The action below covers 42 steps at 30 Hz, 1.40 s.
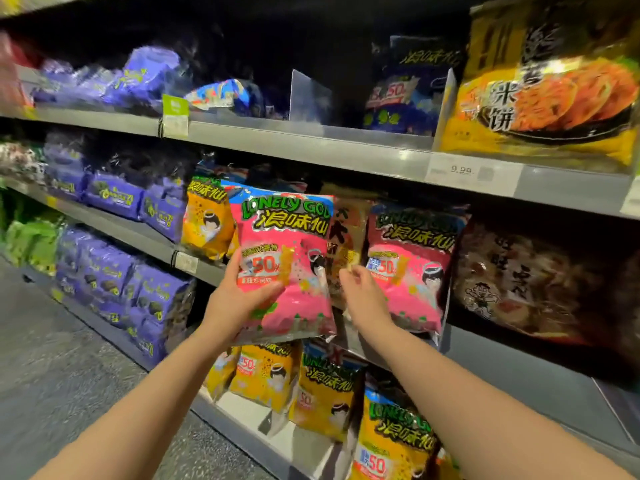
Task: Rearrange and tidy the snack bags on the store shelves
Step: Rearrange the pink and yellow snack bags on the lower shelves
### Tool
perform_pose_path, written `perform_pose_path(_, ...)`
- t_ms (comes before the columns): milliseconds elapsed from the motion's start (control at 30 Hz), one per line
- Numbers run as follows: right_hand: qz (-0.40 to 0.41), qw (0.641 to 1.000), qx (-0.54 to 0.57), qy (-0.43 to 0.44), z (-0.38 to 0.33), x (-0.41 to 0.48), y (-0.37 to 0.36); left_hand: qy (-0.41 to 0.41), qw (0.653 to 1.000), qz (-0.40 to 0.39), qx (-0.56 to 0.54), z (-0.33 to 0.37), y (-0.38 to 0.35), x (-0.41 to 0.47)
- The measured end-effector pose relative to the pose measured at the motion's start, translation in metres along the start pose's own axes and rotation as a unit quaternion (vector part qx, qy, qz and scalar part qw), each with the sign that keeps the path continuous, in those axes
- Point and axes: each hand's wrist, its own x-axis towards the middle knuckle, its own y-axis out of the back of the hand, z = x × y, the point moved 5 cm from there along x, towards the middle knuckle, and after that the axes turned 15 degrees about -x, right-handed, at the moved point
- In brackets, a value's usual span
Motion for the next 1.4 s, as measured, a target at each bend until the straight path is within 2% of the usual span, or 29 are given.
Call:
perform_pose_path(200, -0.012, 0.995, -0.09, -0.029, -0.005, 0.054, -0.004, -0.014, 0.998, 0.061, 0.032, -0.018, 0.022, 0.034)
perform_pose_path(467, -0.001, 0.962, -0.259, -0.084, -0.012, 0.094, 0.005, -0.025, 0.996, 0.075, 0.032, -0.035, 0.021, 0.063)
perform_pose_path(567, -0.02, 0.964, -0.241, -0.111, -0.014, 0.099, 0.0, -0.036, 0.996, 0.074, 0.024, -0.04, 0.019, 0.064)
perform_pose_path(667, -0.003, 0.975, -0.173, -0.139, -0.012, 0.099, -0.003, -0.033, 0.996, 0.072, 0.027, -0.042, 0.019, 0.063)
perform_pose_path(733, 0.02, 0.981, -0.147, -0.122, -0.011, 0.096, -0.004, -0.035, 0.996, 0.076, 0.026, -0.043, 0.019, 0.062)
perform_pose_path(833, 0.048, 0.988, -0.14, -0.051, -0.013, 0.09, -0.005, -0.038, 0.996, 0.082, 0.024, -0.042, 0.021, 0.059)
perform_pose_path(1000, 0.079, 0.972, -0.219, 0.042, -0.026, 0.089, -0.009, -0.031, 0.995, 0.093, 0.022, -0.043, 0.023, 0.054)
perform_pose_path(1100, 0.037, 0.967, -0.238, 0.087, -0.032, 0.083, -0.025, -0.031, 0.995, 0.091, 0.023, -0.045, 0.027, 0.053)
perform_pose_path(1167, 0.012, 0.971, -0.224, 0.086, -0.029, 0.082, -0.035, -0.031, 0.996, 0.086, 0.02, -0.046, 0.029, 0.053)
perform_pose_path(1300, 0.039, 0.98, -0.184, 0.062, -0.026, 0.089, -0.032, -0.035, 0.995, 0.088, 0.015, -0.047, 0.03, 0.052)
perform_pose_path(1400, 0.042, 0.967, -0.236, 0.083, -0.033, 0.092, -0.036, -0.038, 0.995, 0.09, 0.01, -0.049, 0.028, 0.051)
